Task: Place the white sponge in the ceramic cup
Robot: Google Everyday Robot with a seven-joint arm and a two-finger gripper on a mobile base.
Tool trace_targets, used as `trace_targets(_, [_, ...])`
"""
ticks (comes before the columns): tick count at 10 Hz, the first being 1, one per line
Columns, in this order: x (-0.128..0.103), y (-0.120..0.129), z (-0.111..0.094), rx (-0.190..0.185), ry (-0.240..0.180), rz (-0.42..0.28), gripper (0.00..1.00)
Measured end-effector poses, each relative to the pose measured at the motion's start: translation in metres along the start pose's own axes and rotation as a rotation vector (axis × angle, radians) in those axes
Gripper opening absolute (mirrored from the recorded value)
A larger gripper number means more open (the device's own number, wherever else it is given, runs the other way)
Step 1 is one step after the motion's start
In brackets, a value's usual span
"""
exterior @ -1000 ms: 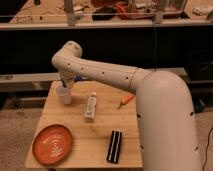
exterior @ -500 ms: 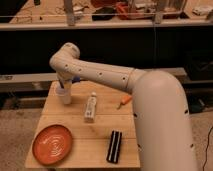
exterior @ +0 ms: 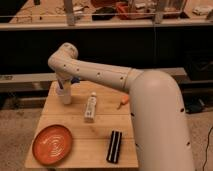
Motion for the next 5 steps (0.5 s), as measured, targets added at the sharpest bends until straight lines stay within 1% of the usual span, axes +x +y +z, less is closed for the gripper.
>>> trace_targets(5, [-0.0035,0.0022,0.0028,-0.013,0.005,0.006,0.01])
